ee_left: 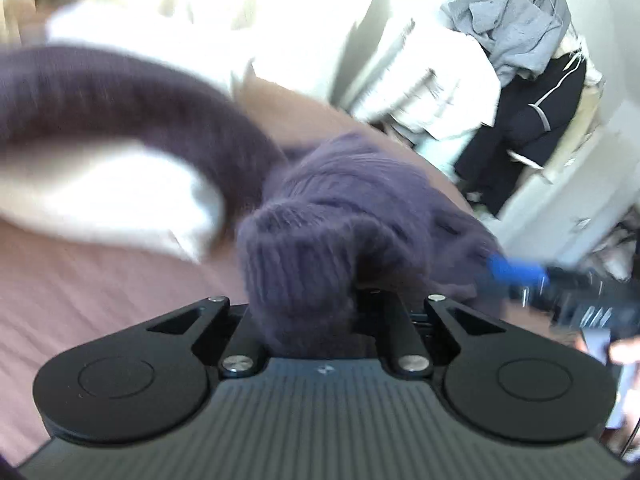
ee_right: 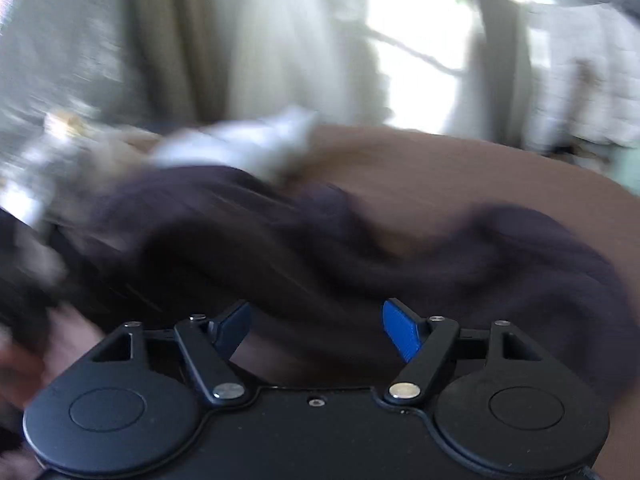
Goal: Fold clothes
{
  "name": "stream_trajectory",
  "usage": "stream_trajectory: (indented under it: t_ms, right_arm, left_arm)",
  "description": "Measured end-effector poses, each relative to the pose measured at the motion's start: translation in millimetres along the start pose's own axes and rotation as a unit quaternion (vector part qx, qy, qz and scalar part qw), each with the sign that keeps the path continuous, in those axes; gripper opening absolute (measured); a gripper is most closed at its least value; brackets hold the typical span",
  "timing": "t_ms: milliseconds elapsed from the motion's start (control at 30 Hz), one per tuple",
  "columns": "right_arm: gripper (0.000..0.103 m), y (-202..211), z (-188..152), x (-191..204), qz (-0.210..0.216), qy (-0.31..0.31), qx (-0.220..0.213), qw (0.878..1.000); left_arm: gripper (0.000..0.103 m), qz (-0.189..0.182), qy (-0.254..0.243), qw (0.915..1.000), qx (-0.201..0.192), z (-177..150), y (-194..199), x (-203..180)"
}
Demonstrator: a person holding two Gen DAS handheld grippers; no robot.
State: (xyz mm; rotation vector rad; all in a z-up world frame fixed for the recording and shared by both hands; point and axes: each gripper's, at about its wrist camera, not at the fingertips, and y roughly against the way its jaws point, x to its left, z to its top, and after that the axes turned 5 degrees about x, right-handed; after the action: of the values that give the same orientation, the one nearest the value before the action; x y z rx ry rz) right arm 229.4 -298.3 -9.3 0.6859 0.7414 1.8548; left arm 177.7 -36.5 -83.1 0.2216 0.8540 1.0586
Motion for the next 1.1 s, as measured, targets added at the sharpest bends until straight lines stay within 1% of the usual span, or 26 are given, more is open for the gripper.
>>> stream_trajectory:
  t_ms: [67,133,167,200,267,300,333,367,400,467,500,533,567,600,667,700,733,767,800,867,900,933,967,1033,1067,1100]
  right_arm:
    - [0.078,0,-19,-26,-0.045,-0.032,0.019,0.998]
    - [0.078,4,-37,-55,-0.078,-0.108,0.032,0.991]
    - [0.078,6,-45,-70,-0.088,-0.153,0.037,0.984]
    - [0.078,11,-53,-85,-0.074,-0.205,0.033,0.975]
    - [0.078,19,-68,-114,-0.047,-0.300,0.023,0.953]
    - [0.078,21,-74,-122,-0.030,-0.325,0.013,0.945]
    - [0.078,22,-79,-130,-0.018,-0.345,0.004,0.939]
    - [0.078,22,-82,-135,-0.019,-0.350,0.001,0.937]
    - [0.078,22,-83,-137,-0.025,-0.348,0.000,0.937]
    - [0.078,17,-86,-137,-0.035,-0.336,0.003,0.941]
    - [0.078,14,-87,-137,-0.044,-0.324,0.005,0.945]
    - [0.078,12,-89,-136,-0.057,-0.309,0.008,0.949]
    - [0.078,9,-90,-129,-0.085,-0.282,0.012,0.955]
    - [0.078,3,-89,-121,-0.121,-0.246,0.014,0.962]
    - [0.079,-9,-87,-106,-0.187,-0.175,0.017,0.967]
    - [0.081,-15,-89,-105,-0.206,-0.149,0.013,0.967]
    - [0.083,-22,-89,-108,-0.218,-0.133,0.011,0.967]
    - [0.081,-29,-87,-113,-0.220,-0.128,0.011,0.967]
    - [0.076,-34,-83,-119,-0.225,-0.125,0.011,0.966]
    - [0.017,-32,-65,-138,-0.246,-0.138,0.010,0.959]
    - [0.018,-31,-57,-148,-0.257,-0.145,0.009,0.955]
    - [0.017,-25,-47,-158,-0.267,-0.153,0.002,0.952]
    - [0.016,-8,-35,-168,-0.275,-0.163,-0.025,0.947]
    - [0.015,35,-12,-188,-0.295,-0.173,-0.076,0.937]
    - [0.015,58,-6,-195,-0.302,-0.180,-0.098,0.931]
    - [0.015,77,-5,-200,-0.318,-0.183,-0.117,0.923]
  left_arm:
    - [0.009,0.035,0.001,0.9988,-0.034,14,13,-1]
    - [0.008,0.092,-0.031,0.9925,-0.074,27,26,-7]
    - [0.007,0.103,-0.034,0.9895,-0.095,34,36,-6]
    - [0.006,0.107,-0.030,0.9871,-0.116,42,46,-3]
    - [0.005,0.108,-0.015,0.9815,-0.158,53,84,0]
    - [0.005,0.110,-0.011,0.9782,-0.176,58,101,1]
    - [0.005,0.119,-0.011,0.9753,-0.186,62,115,2]
    - [0.005,0.139,-0.012,0.9729,-0.184,68,119,1]
    - [0.005,0.166,-0.013,0.9708,-0.172,68,120,2]
    - [0.005,0.208,-0.018,0.9707,-0.119,47,106,16]
    - [0.005,0.218,-0.011,0.9717,-0.089,30,99,32]
    - [0.005,0.216,0.020,0.9744,-0.059,12,93,55]
    - [0.005,0.209,0.061,0.9756,-0.030,-4,88,79]
    - [0.005,0.197,0.106,0.9746,-0.002,-17,83,102]
    - [0.005,0.183,0.159,0.9699,0.020,-29,76,129]
    - [0.005,0.188,0.152,0.9701,0.018,-30,72,129]
    - [0.005,0.198,0.130,0.9715,0.012,-28,68,122]
    - [0.005,0.205,0.104,0.9732,0.005,-25,66,112]
    - [0.005,0.210,0.076,0.9747,-0.002,-22,65,102]
    - [0.005,0.205,0.041,0.9779,-0.002,-16,65,90]
    - [0.005,0.202,0.031,0.9790,-0.004,-13,66,88]
    - [0.005,0.195,0.032,0.9802,-0.006,-11,70,88]
    - [0.005,0.187,0.040,0.9815,-0.010,-8,75,88]
    - [0.005,0.148,0.078,0.9859,-0.009,-4,86,91]
    - [0.005,0.124,0.093,0.9879,-0.004,-3,91,91]
    - [0.005,0.101,0.105,0.9893,0.003,-3,94,89]
